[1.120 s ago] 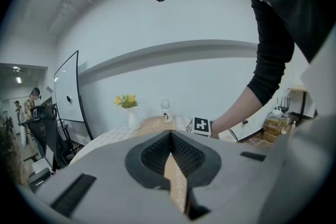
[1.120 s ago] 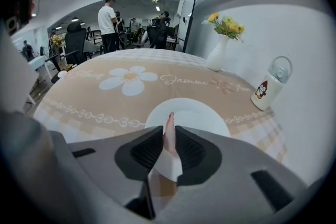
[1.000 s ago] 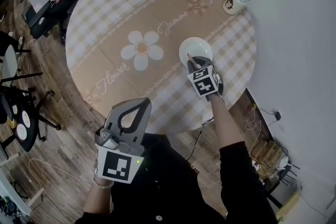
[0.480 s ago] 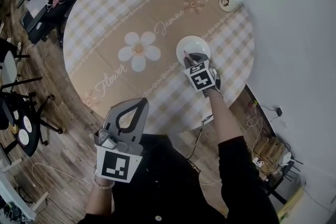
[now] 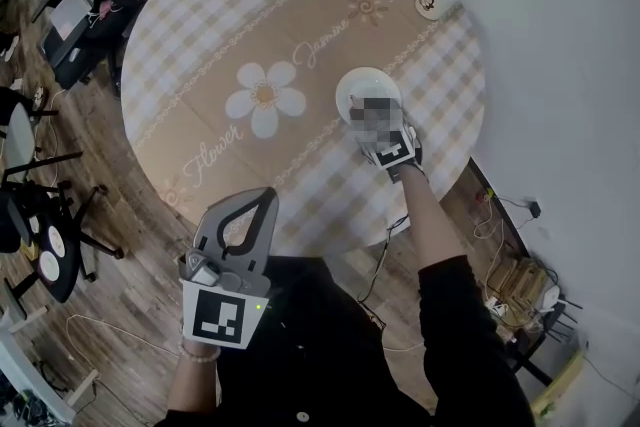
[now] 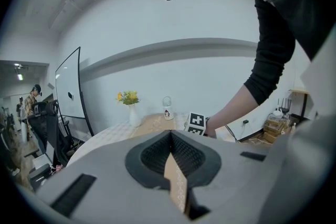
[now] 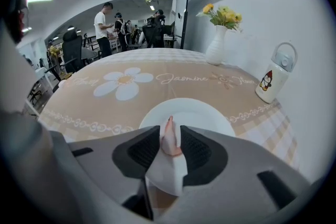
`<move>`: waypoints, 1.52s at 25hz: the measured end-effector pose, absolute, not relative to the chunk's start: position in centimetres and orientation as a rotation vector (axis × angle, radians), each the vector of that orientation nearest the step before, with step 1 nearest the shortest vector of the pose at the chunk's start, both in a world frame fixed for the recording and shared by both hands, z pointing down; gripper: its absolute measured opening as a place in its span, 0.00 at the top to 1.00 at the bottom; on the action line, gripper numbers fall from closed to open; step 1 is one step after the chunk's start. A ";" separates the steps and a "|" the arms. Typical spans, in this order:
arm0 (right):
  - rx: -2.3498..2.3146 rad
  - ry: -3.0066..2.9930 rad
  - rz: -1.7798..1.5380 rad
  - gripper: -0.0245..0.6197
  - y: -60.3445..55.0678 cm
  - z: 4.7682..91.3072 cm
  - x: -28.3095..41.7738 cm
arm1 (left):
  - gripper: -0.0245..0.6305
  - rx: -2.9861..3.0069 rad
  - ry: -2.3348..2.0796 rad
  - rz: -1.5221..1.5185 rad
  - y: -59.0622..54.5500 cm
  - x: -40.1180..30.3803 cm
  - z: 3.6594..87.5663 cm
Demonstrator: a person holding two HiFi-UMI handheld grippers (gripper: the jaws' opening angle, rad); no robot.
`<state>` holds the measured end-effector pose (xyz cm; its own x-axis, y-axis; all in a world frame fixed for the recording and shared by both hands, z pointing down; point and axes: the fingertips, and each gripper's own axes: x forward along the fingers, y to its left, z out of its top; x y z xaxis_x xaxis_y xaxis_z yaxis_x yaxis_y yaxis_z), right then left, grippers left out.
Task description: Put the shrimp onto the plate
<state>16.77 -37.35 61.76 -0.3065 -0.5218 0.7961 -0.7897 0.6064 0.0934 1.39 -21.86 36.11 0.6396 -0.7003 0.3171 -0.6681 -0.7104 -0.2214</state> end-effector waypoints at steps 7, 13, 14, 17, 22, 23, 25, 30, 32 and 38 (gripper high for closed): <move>1.208 -2.052 0.243 0.95 -37.4 58.7 17.0 | 0.96 -2.768 1.137 -0.571 -22.2 1.6 36.1; 1.318 -2.130 0.234 0.96 -35.2 55.9 17.0 | 0.96 -2.782 1.089 -0.544 -22.3 2.4 35.7; 1.330 -2.142 0.234 0.96 -34.8 55.3 17.0 | 0.96 -2.784 1.079 -0.537 -22.3 2.6 35.6; 1.361 -2.171 0.221 0.96 -33.2 53.8 17.2 | 0.96 -2.796 1.047 -0.517 -22.1 3.3 35.4; 1.439 -2.190 0.186 0.96 -30.9 51.2 18.0 | 0.96 -2.813 0.981 -0.480 -21.7 4.3 34.9; 1.463 -2.191 0.180 0.96 -30.5 50.6 18.2 | 0.96 -2.817 0.968 -0.473 -21.6 4.5 34.8; 1.507 -2.196 0.172 0.96 -29.6 49.4 18.4 | 0.96 -2.822 0.942 -0.459 -21.3 4.9 34.5; 1.579 -2.223 0.134 0.96 -27.4 46.1 17.7 | 0.96 -2.831 0.889 -0.412 -21.0 5.7 33.7; 1.612 -2.232 0.120 0.96 -26.6 44.7 17.6 | 0.96 -2.832 0.869 -0.387 -20.9 6.1 33.3; 1.690 -2.245 0.050 0.96 -24.1 40.6 17.8 | 0.96 -2.825 0.814 -0.347 -20.3 7.1 31.7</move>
<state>17.82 -24.12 40.62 -0.2422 -0.9288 0.2805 -0.9403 0.2960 0.1682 7.05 -20.28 31.75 0.8228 -0.5416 0.1722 -0.4993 -0.8336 -0.2363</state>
